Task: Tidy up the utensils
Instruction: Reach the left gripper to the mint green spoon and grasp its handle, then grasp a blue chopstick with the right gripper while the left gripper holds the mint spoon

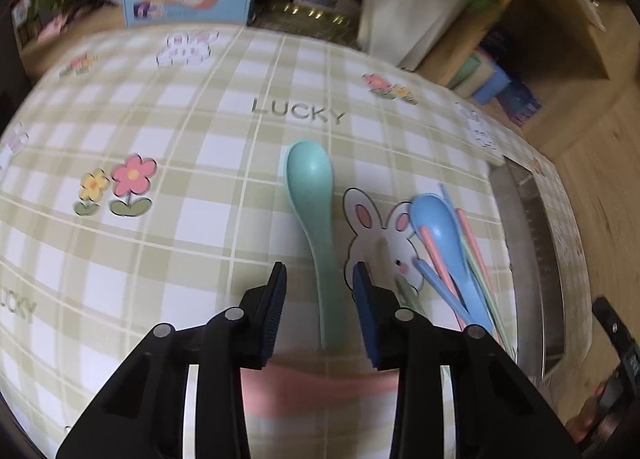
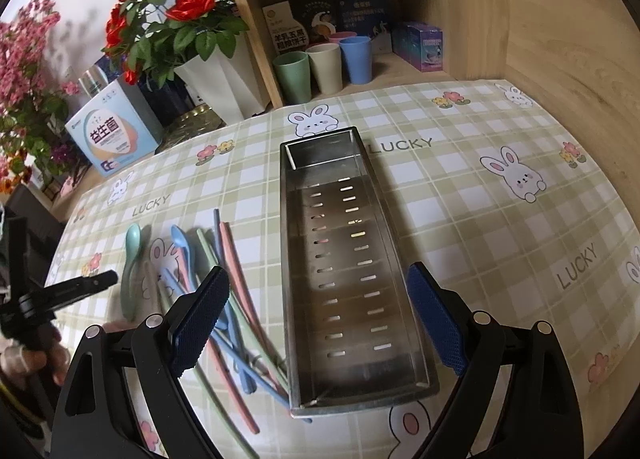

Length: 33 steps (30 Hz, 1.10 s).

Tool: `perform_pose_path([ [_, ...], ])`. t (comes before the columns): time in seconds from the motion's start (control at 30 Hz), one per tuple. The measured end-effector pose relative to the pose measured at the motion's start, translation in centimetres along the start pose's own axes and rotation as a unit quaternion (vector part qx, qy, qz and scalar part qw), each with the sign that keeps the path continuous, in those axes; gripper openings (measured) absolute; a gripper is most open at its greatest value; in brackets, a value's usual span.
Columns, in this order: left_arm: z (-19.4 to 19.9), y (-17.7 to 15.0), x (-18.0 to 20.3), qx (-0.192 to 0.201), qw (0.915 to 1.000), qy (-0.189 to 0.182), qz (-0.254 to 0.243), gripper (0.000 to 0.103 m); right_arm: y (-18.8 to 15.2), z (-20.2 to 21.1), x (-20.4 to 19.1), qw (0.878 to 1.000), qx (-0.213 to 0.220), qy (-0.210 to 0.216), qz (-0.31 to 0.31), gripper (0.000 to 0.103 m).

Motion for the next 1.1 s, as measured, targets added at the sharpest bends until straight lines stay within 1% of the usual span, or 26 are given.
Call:
perform_pose_path([
  [0.13, -1.5, 0.6, -0.4, -0.013, 0.9997, -0.011, 0.017, 0.033, 0.2, -0.5, 0.1, 1.000, -0.005, 0.001, -0.001, 0.087],
  [0.23, -2.4, 0.8, -0.7, -0.021, 0.9994, -0.004, 0.026, 0.033, 0.3, -0.7, 0.1, 1.000, -0.007, 0.003, -0.002, 0.087],
  [0.4, -2.7, 1.2, -1.1, -0.014, 0.9987, -0.003, 0.048, 0.032, 0.2, -0.4, 0.0, 1.000, -0.007, 0.006, 0.001, 0.087],
  [0.43, -2.7, 1.2, -1.1, -0.014, 0.9988, -0.001, 0.048, 0.031, 0.2, -0.4, -0.1, 1.000, -0.008, 0.006, 0.002, 0.087],
  [0.5, -2.7, 1.2, -1.0, -0.016, 0.9989, 0.012, 0.041, 0.024, 0.1, -0.2, -0.2, 1.000, -0.009, 0.007, 0.005, 0.087],
  [0.53, -2.7, 1.0, -1.0, -0.021, 0.9989, 0.022, 0.036, 0.015, 0.0, 0.0, -0.3, 1.000, -0.009, 0.009, 0.007, 0.087],
  [0.57, -2.6, 0.9, -1.1, -0.023, 0.9988, 0.026, 0.033, 0.013, 0.0, 0.1, -0.4, 1.000, -0.008, 0.010, 0.009, 0.087],
  [0.63, -2.4, 0.4, -1.2, -0.025, 0.9989, 0.022, 0.033, 0.013, -0.2, 0.5, -0.6, 1.000, -0.008, 0.013, 0.014, 0.087],
  [0.7, -1.9, -0.2, -1.1, -0.029, 0.9989, 0.029, 0.020, 0.012, -0.4, 0.7, -0.9, 1.000, -0.009, 0.016, 0.020, 0.087],
  [0.73, -1.7, -0.6, -1.1, -0.031, 0.9989, 0.033, 0.013, 0.012, -0.5, 0.8, -1.0, 1.000, -0.010, 0.017, 0.023, 0.085],
  [0.77, -1.5, -1.0, -1.2, -0.032, 0.9989, 0.034, 0.008, 0.012, -0.7, 0.9, -1.2, 0.999, -0.014, 0.017, 0.029, 0.074],
  [0.8, -1.3, -1.3, -1.2, -0.033, 0.9988, 0.035, 0.005, 0.012, -0.9, 0.8, -1.3, 0.999, -0.020, 0.016, 0.034, 0.071],
  [0.83, -1.1, -1.7, -1.3, -0.035, 0.9987, 0.036, 0.001, 0.012, -1.2, 0.8, -1.4, 0.999, -0.025, 0.017, 0.038, 0.070],
  [0.87, -0.9, -2.0, -1.5, -0.036, 0.9986, 0.038, 0.000, 0.012, -1.5, 0.7, -1.6, 0.998, -0.031, 0.018, 0.045, 0.067],
  [1.03, 0.0, -3.3, -2.5, -0.042, 0.9985, 0.033, -0.013, 0.012, -3.1, 0.2, -3.2, 0.994, -0.056, 0.021, 0.092, 0.039],
  [1.07, 0.1, -3.4, -2.6, -0.042, 0.9985, 0.030, -0.016, 0.012, -3.5, 0.0, -3.6, 0.992, -0.063, 0.023, 0.104, 0.030],
  [1.1, 0.2, -3.5, -2.7, -0.042, 0.9986, 0.027, -0.016, 0.012, -3.9, -0.2, -4.2, 0.990, -0.070, 0.024, 0.117, 0.026],
])
Point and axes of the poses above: each gripper's, at about its wrist camera, not at the fingertips, and z roughly against the way its jaws point, x to its right, y to its top, the point moved 5 cm from there along -z, roughly the way its jaws point, and after that the axes turned 11 degrees about -z, right-handed, at the moved point
